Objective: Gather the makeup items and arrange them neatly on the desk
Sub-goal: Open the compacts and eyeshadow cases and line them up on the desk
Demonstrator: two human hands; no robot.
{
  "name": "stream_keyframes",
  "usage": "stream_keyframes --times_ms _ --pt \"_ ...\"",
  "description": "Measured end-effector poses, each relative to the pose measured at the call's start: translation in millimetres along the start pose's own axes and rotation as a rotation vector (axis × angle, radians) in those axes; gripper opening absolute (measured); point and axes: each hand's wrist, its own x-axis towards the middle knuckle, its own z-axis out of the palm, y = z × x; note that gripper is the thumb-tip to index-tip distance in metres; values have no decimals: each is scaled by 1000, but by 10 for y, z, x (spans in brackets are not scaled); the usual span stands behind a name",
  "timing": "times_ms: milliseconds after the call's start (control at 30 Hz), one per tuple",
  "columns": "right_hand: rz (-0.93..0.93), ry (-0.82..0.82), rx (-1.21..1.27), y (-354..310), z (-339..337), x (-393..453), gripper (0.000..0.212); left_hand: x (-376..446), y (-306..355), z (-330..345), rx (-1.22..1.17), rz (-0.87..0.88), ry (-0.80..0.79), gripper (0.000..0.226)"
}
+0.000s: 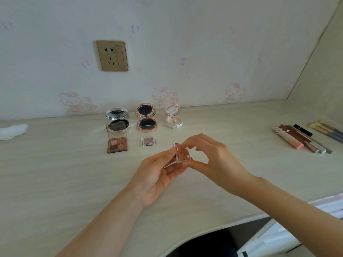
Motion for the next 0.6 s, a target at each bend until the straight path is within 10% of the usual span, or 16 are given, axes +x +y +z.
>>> stream_keyframes --times_ms 600 --pt "-28 -39 -84 3 -22 2 48 -4 -29 25 -44 34 18 35"
